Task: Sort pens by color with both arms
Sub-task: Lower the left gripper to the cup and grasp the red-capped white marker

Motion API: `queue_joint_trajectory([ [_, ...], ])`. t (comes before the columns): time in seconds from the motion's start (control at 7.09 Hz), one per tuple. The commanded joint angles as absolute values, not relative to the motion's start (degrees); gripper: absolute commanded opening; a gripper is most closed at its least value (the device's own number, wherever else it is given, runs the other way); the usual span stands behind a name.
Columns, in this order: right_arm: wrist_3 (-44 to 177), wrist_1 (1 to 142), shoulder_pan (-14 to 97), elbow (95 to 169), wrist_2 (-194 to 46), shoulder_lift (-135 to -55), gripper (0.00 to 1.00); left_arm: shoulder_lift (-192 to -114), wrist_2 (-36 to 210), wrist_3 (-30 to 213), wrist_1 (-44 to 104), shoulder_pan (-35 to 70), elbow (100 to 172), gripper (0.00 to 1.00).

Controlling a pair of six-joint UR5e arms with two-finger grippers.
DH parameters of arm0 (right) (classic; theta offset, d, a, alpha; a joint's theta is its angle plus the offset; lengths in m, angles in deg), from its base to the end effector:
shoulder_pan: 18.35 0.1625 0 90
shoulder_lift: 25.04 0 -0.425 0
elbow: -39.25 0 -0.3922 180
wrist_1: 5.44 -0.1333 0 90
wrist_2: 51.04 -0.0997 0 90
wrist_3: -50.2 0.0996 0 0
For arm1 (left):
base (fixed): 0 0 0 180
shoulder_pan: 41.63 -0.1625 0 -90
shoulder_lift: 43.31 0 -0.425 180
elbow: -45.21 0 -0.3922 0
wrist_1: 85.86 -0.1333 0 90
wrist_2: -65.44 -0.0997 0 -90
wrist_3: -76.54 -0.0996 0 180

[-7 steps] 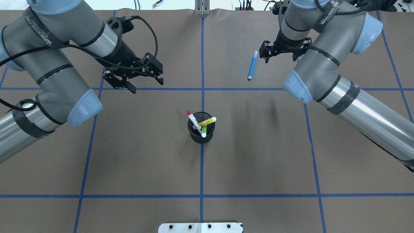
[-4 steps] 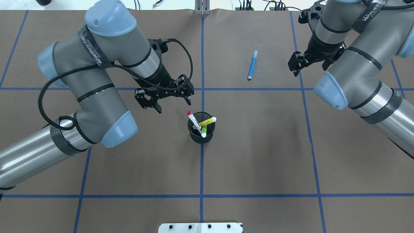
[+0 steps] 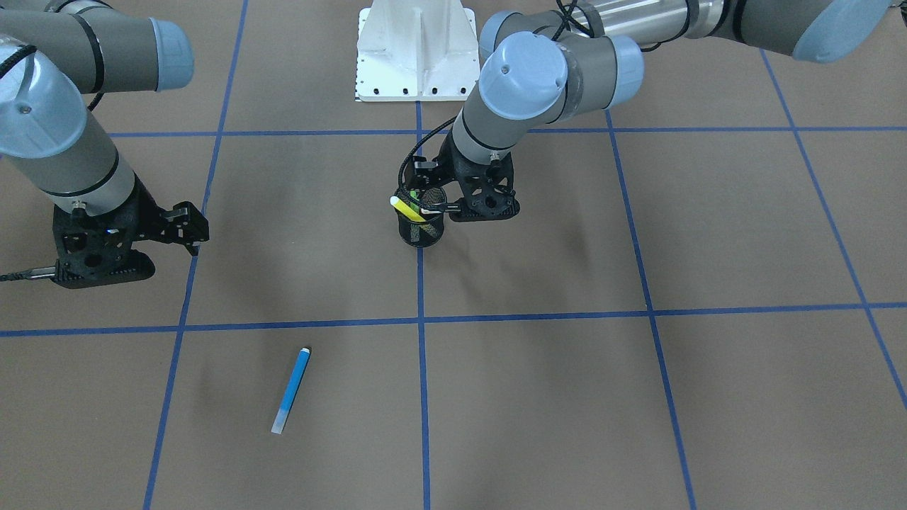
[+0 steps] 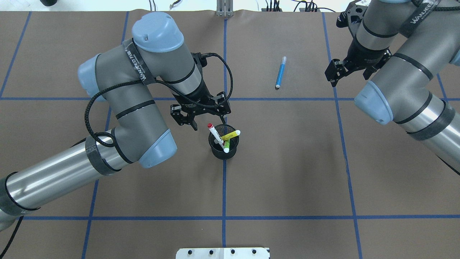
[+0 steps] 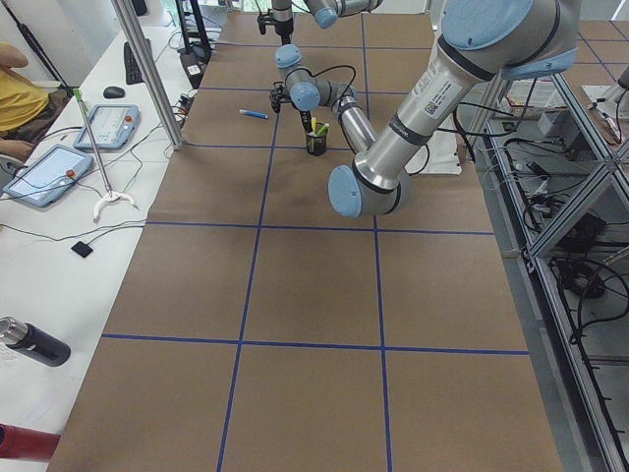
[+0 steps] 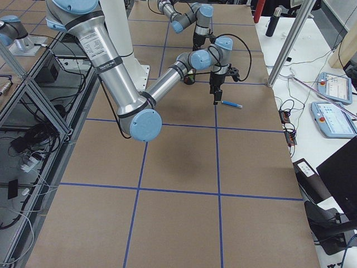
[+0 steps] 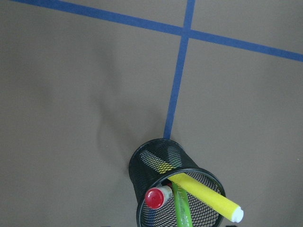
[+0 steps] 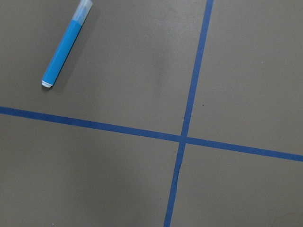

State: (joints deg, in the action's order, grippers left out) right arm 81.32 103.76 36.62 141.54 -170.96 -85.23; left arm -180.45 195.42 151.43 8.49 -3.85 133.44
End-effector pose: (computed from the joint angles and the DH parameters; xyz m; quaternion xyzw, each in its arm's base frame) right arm -0.2918 -0.5620 0.3090 0.0226 -0.3167 -0.0835 0.9446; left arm 0.5185 -0.4896 0.1458 -0.1018 0.4919 -0.0267 0.8643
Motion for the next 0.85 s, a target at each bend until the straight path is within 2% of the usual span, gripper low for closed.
queue_joint_trajectory([
  [0.0,81.31,103.55,36.49,141.12,-170.83,-85.33,1.0,-180.59,195.34,150.82,9.32,-3.92,131.7,0.54],
  [0.28,81.4,103.46,36.49,141.03,-170.83,-85.33,1.0,-180.59,195.34,149.16,9.32,-3.84,130.91,0.52],
  [0.71,81.4,103.46,36.4,140.94,-170.75,-85.33,1.0,-180.59,195.43,148.79,9.32,-3.92,130.38,0.37],
])
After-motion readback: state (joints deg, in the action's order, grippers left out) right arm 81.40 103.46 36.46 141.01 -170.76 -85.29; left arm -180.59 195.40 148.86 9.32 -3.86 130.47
